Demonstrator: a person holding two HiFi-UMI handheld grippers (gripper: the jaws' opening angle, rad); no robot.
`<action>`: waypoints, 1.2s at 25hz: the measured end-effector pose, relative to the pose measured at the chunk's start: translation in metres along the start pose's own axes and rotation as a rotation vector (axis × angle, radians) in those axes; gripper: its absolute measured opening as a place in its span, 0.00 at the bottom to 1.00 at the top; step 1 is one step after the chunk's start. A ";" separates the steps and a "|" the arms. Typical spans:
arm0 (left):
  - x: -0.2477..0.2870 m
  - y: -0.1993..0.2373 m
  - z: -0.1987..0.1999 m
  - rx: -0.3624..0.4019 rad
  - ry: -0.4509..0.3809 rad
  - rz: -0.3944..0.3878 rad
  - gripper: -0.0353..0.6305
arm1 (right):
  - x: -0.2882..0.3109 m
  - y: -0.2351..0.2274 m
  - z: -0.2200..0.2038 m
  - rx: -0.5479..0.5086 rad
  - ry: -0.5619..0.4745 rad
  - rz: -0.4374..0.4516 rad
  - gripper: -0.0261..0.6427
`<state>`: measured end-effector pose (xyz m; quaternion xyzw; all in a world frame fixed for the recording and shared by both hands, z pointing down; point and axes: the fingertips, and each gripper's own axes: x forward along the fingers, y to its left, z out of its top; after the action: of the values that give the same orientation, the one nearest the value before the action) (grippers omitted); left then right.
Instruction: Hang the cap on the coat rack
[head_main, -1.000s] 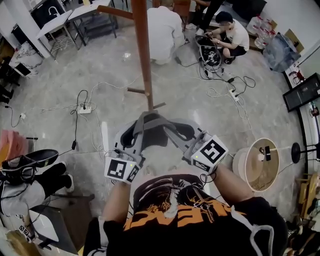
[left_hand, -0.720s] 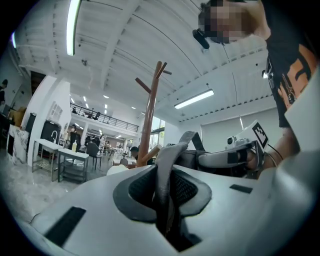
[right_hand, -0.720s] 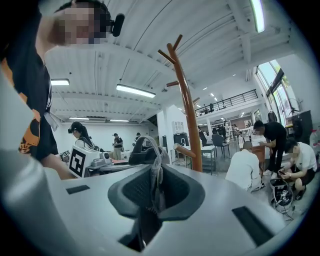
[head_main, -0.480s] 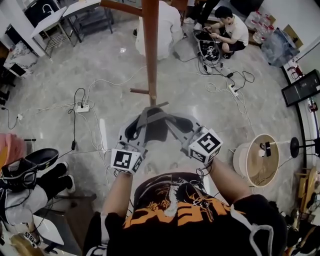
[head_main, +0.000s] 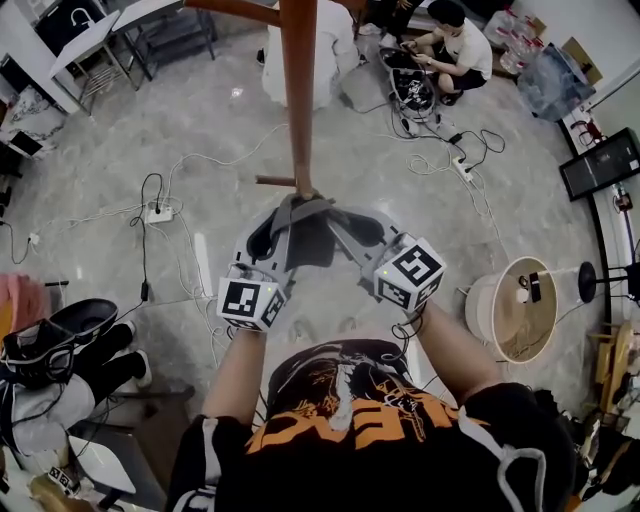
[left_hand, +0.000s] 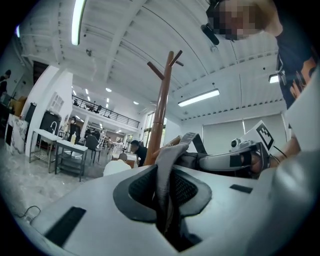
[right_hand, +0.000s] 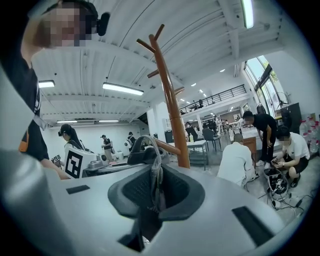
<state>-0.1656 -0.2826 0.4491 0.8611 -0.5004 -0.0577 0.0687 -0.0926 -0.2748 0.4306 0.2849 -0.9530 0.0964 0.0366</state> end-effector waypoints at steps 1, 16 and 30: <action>0.002 0.000 0.002 -0.008 -0.003 -0.001 0.15 | 0.000 -0.001 0.003 0.005 -0.002 0.001 0.12; 0.025 0.019 -0.004 -0.112 0.026 0.045 0.15 | 0.025 -0.022 0.001 0.063 0.051 -0.020 0.12; 0.045 0.041 -0.015 -0.042 -0.020 0.099 0.15 | 0.050 -0.056 -0.012 0.017 -0.018 -0.107 0.12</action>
<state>-0.1764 -0.3409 0.4696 0.8332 -0.5416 -0.0734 0.0846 -0.1034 -0.3445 0.4572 0.3367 -0.9358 0.0999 0.0307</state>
